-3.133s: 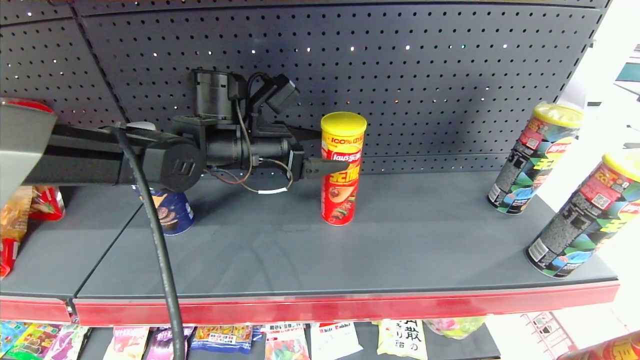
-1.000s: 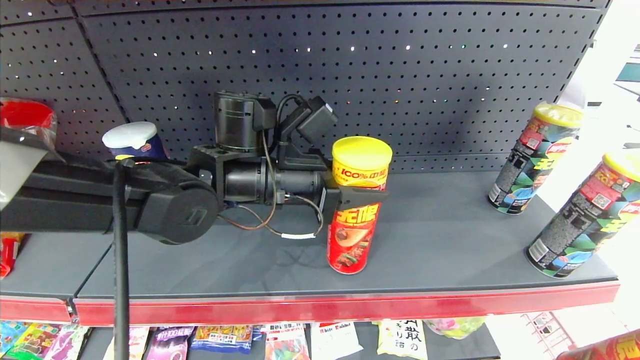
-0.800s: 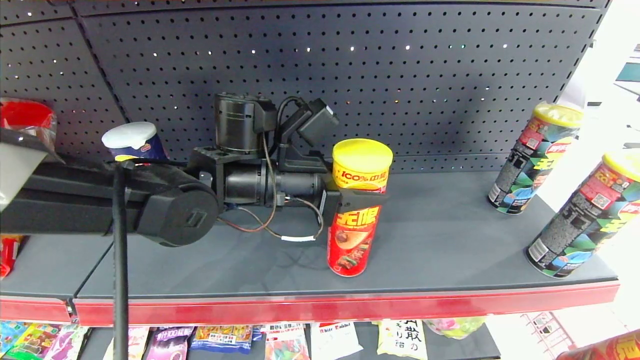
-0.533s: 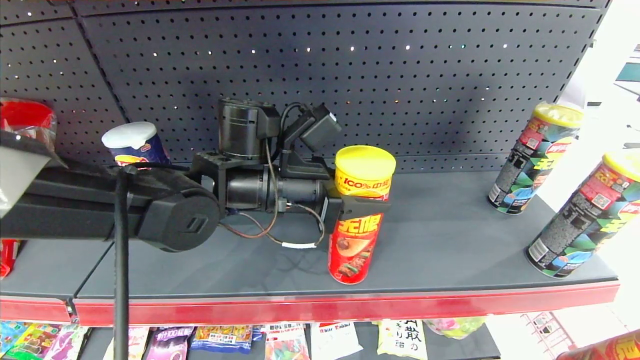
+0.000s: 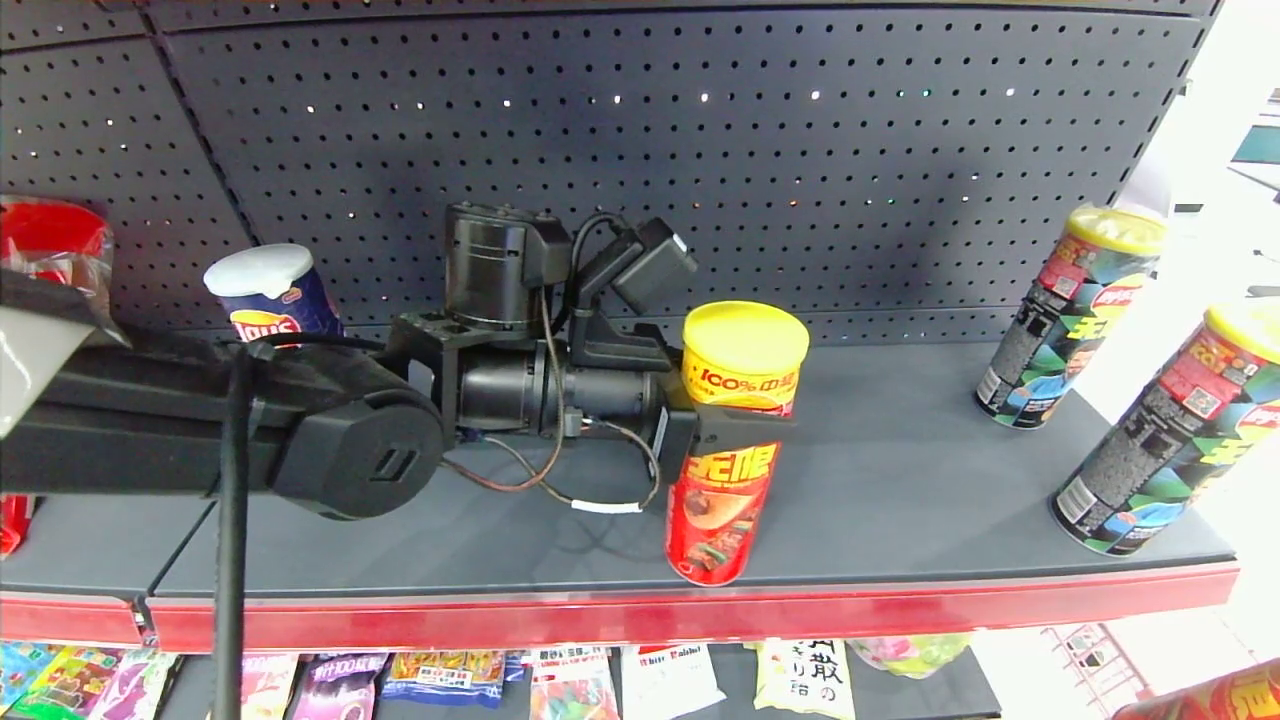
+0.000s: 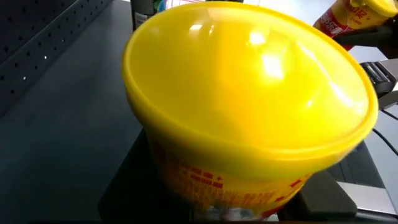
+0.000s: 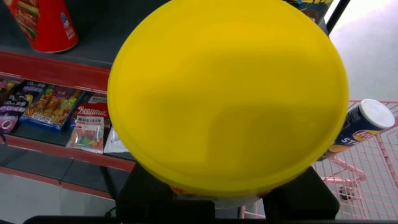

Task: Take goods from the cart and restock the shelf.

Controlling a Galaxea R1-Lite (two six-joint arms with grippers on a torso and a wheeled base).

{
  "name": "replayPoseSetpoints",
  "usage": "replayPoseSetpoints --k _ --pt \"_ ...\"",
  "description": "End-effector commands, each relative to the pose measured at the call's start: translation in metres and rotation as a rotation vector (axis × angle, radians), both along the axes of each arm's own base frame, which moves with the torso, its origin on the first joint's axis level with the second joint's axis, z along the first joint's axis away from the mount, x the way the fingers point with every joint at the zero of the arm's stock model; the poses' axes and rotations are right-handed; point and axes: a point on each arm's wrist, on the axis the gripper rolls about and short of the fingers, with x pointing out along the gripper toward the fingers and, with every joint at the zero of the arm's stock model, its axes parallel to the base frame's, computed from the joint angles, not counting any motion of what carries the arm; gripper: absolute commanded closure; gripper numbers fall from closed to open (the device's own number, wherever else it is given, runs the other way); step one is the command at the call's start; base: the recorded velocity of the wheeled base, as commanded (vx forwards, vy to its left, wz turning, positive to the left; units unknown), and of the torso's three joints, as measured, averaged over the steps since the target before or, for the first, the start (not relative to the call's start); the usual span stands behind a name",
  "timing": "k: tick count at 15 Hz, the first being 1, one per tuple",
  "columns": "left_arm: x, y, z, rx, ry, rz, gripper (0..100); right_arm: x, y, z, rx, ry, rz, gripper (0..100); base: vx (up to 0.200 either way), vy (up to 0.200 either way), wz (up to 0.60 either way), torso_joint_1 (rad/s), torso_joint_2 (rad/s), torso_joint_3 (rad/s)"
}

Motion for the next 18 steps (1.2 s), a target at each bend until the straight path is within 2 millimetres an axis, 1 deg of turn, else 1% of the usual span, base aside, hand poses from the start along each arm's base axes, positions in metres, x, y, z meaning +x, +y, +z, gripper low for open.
replayPoseSetpoints --k 1,7,8,11,12,14,15,16,17,18 --pt "-0.002 0.001 -0.002 0.006 0.006 0.001 100 0.000 0.000 0.000 -0.001 0.003 0.001 100 0.000 0.000 0.00 0.000 0.00 0.000" --pt "-0.009 0.006 -0.009 0.014 0.009 0.007 100 0.000 0.000 0.000 0.000 0.002 0.003 100 0.000 0.000 0.00 0.000 0.00 0.000" --pt "-0.008 0.006 -0.009 0.009 -0.003 0.022 0 0.000 0.000 0.000 0.000 0.002 0.003 100 0.000 0.000 0.00 0.000 0.00 0.000" --pt "-0.009 0.006 -0.007 -0.002 0.007 0.043 0 0.001 0.000 0.001 0.000 0.003 0.006 100 0.000 0.000 0.00 0.000 0.00 0.000" --pt "-0.012 0.008 -0.004 -0.006 0.005 0.042 0 0.001 0.000 0.001 0.000 0.002 0.009 100 0.000 0.000 0.00 0.000 0.00 0.000" --pt "-0.016 0.014 -0.005 0.001 0.012 0.050 0 0.003 0.001 0.006 -0.001 0.009 0.021 100 0.000 0.000 0.00 0.000 0.00 0.000" --pt "-0.023 0.022 -0.007 0.011 0.026 0.056 0 0.012 0.003 0.019 0.000 0.031 0.056 100 0.000 0.000 0.00 0.000 0.00 0.000" --pt "-0.026 0.027 -0.007 0.013 0.029 0.062 0 0.017 0.004 0.028 0.002 0.042 0.083 100 0.000 0.000 0.00 0.000 0.00 0.000" --pt "-0.035 0.040 -0.006 0.019 0.034 0.079 0 0.038 0.009 0.053 0.003 0.072 0.138 100 0.000 0.000 0.00 0.000 0.00 0.000" --pt "-0.041 0.051 -0.005 0.021 0.037 0.094 0 0.052 0.014 0.067 0.002 0.093 0.185 100 0.000 0.000 0.00 0.000 0.00 0.000"
